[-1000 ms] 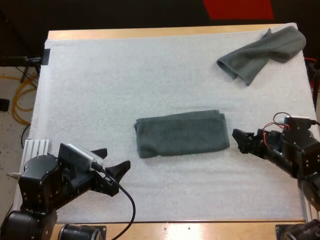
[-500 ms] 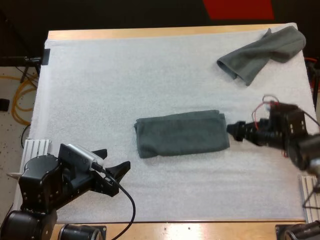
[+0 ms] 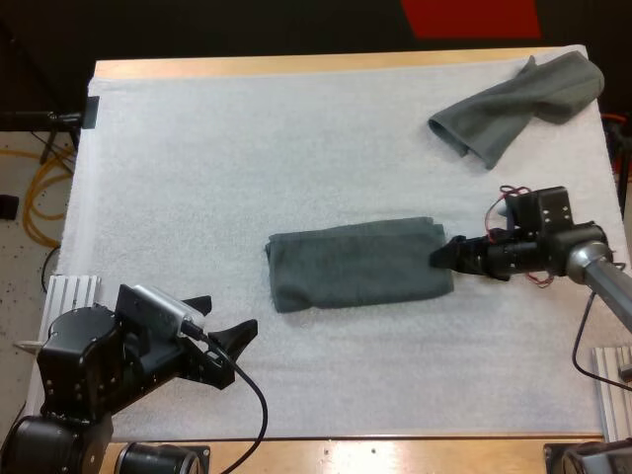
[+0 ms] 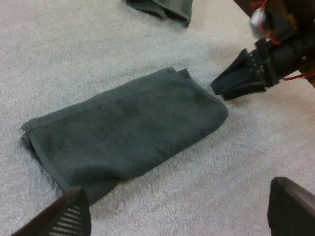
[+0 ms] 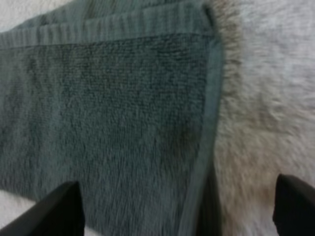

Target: Pick towel from pile fold and stack

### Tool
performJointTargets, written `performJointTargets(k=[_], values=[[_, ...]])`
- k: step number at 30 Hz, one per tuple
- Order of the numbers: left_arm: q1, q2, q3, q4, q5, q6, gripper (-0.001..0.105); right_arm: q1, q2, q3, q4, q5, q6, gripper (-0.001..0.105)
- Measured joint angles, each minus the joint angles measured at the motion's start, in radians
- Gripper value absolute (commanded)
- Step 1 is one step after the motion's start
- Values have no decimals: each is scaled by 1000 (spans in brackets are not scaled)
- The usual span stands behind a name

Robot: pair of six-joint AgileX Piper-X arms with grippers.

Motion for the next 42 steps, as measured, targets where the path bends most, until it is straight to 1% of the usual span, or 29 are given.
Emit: performJointTargets(k=[6,8,13,14,16,17,18,19,20,21,24,27,29,33,36,38,39,40,42], values=[[0,0,0,0,0,-2,71,19,79,-6,-94,-56,51,75],[0,0,0,0,0,-2,71,34,95,-15,-106,-85,57,75],[0,0,0,2,0,-2,71,88,136,-49,-122,-117,97,75],[0,0,0,5,0,-2,71,96,143,-55,-122,-119,106,73],[0,0,0,13,0,-2,71,106,153,-66,-122,-115,113,63],[0,0,0,17,0,-2,71,107,157,-67,-122,-103,114,53],[0,0,0,19,0,-2,71,108,159,-67,-121,-87,116,39],[0,0,0,19,0,-2,71,108,160,-67,-118,-64,117,29],[0,0,0,20,0,-3,71,108,160,-67,-114,-41,117,11],[0,0,0,22,0,-4,71,109,160,-67,-108,-21,117,1],[0,0,0,21,0,-4,71,111,155,-65,-80,49,96,1],[0,0,0,21,0,-4,71,118,111,-65,-17,168,42,1],[0,0,0,21,0,-5,71,120,65,-62,35,284,-5,1],[0,0,0,21,0,-6,71,120,-43,-59,139,520,-138,1],[0,0,0,21,0,-6,71,120,-109,-59,178,690,-228,1],[0,0,0,21,0,-6,71,120,-140,-59,188,803,-253,1],[0,0,0,21,0,-6,71,120,-152,-59,192,838,-258,1],[0,0,0,21,0,-6,71,120,-161,-59,198,839,-257,1],[0,0,0,21,0,-6,71,122,-167,-72,212,799,-236,1]])
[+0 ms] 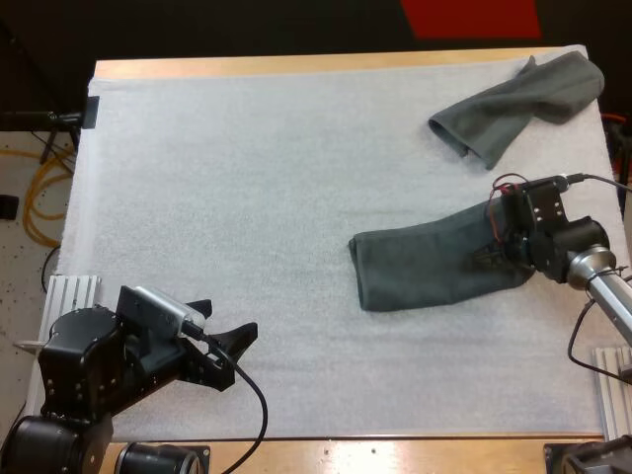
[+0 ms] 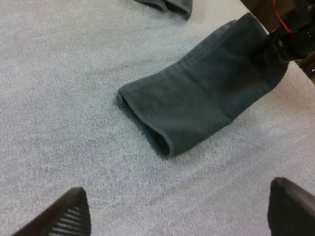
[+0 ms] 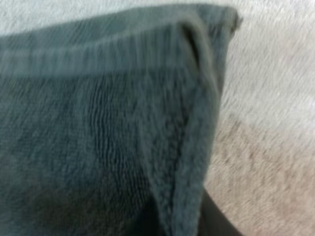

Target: Pick towel from pile fold and stack

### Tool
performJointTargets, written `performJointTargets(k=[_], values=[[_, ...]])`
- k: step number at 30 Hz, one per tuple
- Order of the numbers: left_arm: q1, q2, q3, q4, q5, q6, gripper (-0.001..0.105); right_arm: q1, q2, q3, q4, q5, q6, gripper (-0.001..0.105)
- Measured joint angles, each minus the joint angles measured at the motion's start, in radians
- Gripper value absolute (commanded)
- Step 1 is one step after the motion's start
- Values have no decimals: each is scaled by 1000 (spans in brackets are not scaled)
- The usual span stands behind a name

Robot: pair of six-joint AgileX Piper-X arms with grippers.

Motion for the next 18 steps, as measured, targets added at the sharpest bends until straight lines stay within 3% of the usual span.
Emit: performJointTargets(k=[9,18], values=[[0,0,0,0,0,0,71,114,76,-53,-22,-380,296,1],[0,0,0,0,0,0,71,244,211,-119,-109,-456,458,1]])
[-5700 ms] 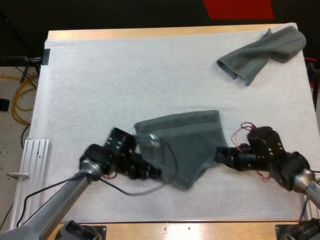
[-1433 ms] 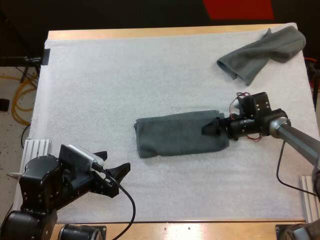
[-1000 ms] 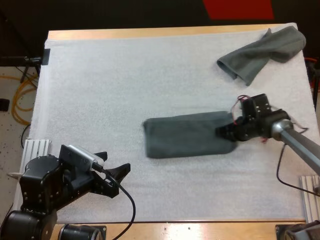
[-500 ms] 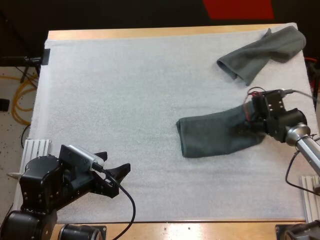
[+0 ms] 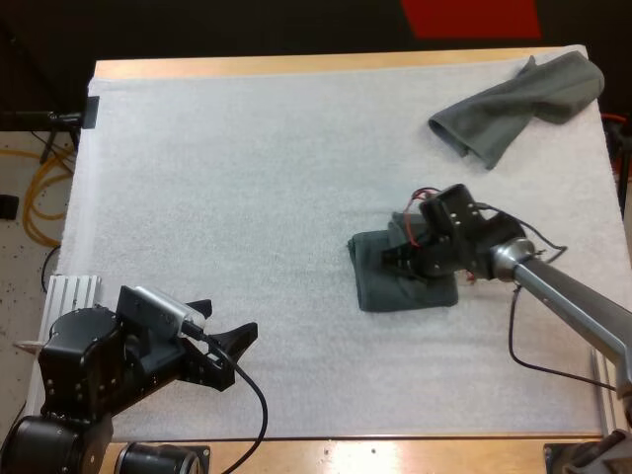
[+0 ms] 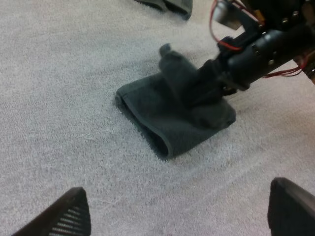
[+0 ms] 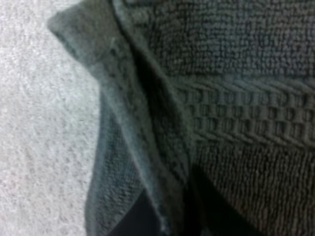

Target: Pick towel from pile fold and stack

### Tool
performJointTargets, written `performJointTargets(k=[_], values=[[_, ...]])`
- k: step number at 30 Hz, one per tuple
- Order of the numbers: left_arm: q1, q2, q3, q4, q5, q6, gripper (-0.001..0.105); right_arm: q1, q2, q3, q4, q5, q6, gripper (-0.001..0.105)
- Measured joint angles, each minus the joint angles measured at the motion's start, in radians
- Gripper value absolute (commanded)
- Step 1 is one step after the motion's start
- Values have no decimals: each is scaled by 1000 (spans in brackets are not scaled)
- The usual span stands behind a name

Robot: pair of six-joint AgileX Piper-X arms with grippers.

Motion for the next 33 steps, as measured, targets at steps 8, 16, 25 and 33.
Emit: performJointTargets(k=[8,16,25,33], values=[[0,0,0,0,0,3,71,10,29,-36,-20,-2,19,9],[0,0,0,0,0,5,71,10,29,-37,-37,-99,22,67],[0,1,0,0,0,10,71,10,-40,-37,-62,-327,2,72],[0,114,13,-70,0,-2,71,10,-297,-37,-3,-130,-94,72]])
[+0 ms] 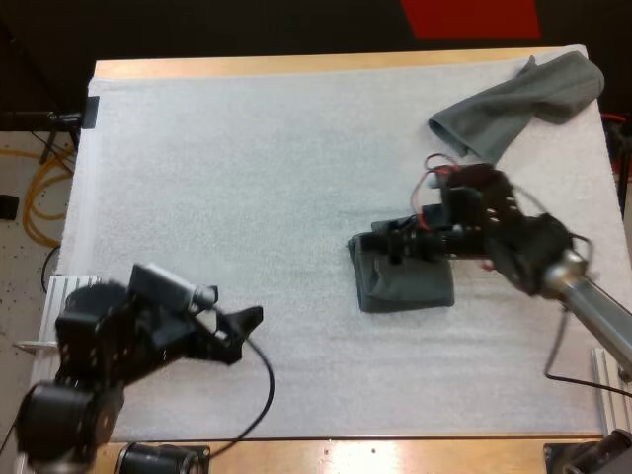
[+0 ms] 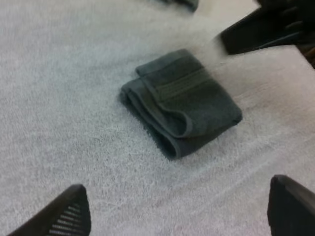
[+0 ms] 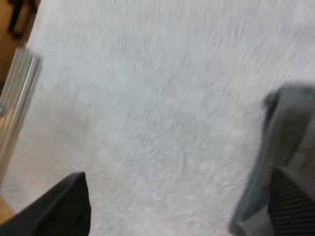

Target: Pick towel from pile fold and stack

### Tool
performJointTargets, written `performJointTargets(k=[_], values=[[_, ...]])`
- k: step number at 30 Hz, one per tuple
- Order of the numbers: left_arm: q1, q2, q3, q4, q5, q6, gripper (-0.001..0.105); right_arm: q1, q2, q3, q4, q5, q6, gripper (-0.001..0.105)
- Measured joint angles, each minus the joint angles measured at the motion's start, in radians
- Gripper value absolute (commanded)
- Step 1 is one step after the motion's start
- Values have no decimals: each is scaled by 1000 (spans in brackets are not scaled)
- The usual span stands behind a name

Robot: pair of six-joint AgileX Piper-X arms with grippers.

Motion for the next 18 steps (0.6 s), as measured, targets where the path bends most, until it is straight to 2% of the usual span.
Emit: performJointTargets(k=[5,10,13,18], values=[[-26,153,0,-115,0,-36,71,0,-150,0,98,128,-81,72],[-148,343,0,-270,-46,-108,71,0,-264,0,194,183,-98,72],[-219,477,0,-375,-93,-183,71,0,-318,0,261,221,-100,72],[-298,698,0,-591,-105,-338,71,0,-398,0,373,278,-100,72]])
